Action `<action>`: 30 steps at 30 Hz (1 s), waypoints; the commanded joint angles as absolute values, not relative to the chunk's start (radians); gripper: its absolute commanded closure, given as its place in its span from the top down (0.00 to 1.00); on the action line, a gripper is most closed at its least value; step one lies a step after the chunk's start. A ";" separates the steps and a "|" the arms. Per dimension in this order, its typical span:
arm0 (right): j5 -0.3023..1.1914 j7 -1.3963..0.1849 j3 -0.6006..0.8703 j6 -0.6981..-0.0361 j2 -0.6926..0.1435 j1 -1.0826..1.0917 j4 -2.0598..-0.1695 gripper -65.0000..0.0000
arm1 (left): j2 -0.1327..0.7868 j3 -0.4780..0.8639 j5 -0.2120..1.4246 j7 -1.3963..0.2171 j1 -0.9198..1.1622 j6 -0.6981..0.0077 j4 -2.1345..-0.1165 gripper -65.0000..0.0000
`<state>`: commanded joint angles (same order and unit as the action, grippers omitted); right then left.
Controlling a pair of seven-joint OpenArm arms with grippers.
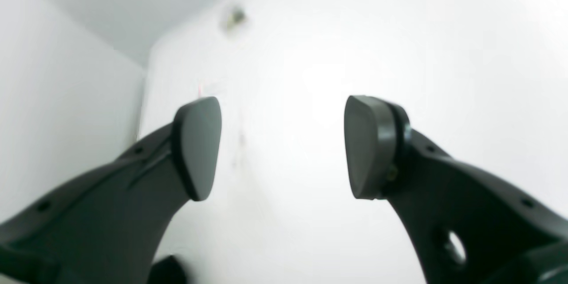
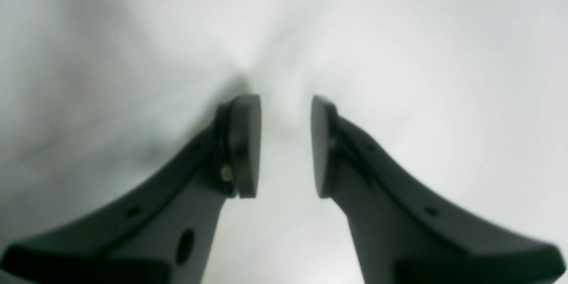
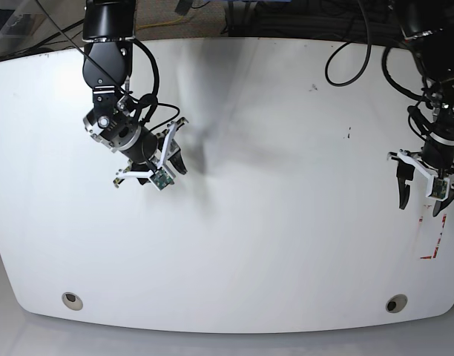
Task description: Fold the T-shirt properly
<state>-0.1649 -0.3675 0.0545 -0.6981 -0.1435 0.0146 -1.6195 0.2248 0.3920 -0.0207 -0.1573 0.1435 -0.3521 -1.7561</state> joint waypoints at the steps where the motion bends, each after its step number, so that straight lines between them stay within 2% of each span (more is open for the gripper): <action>1: -0.177 -0.297 0.054 -0.698 -0.147 0.013 -1.593 0.27 | 0.194 0.369 -0.053 -0.122 0.154 -0.317 -1.745 0.62; 3: -0.179 -0.143 0.056 -0.684 -0.151 0.004 -1.535 0.27 | 0.139 0.323 -0.128 -0.039 0.180 -0.257 -1.715 0.62; 5: -0.177 -0.016 0.054 -0.601 -0.179 -0.013 -1.475 0.27 | 0.093 0.288 -0.177 0.031 0.209 -0.236 -1.675 0.62; 8: -0.177 0.199 0.051 -0.461 -0.217 -0.028 -1.348 0.27 | 0.035 0.245 -0.197 0.157 0.271 -0.228 -1.606 0.62; 13: -0.176 0.420 0.054 -0.340 -0.252 -0.120 -1.245 0.27 | -0.013 0.228 -0.197 0.268 0.395 -0.228 -1.587 0.62; 16: -0.174 0.438 0.054 -0.331 -0.269 -0.222 -1.265 0.27 | -0.042 0.234 -0.194 0.272 0.486 -0.228 -1.623 0.62; 19: -0.105 0.443 0.056 -0.329 -0.294 -0.326 -1.314 0.27 | -0.068 0.234 -0.189 0.272 0.590 -0.228 -1.647 0.62; 25: 0.077 0.443 0.056 -0.328 -0.348 -0.544 -1.431 0.27 | -0.122 0.229 -0.189 0.271 0.806 -0.228 -1.744 0.52; 30: 0.127 0.440 0.102 -0.328 -0.346 -0.710 -1.537 0.27 | -0.151 0.229 -0.188 0.271 0.952 -0.231 -1.813 0.51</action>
<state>0.1266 0.4396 0.1020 -0.3276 -0.3460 -0.7096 -1.5367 -0.1511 0.2294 -0.1880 0.2708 0.9521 -0.2309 -1.8128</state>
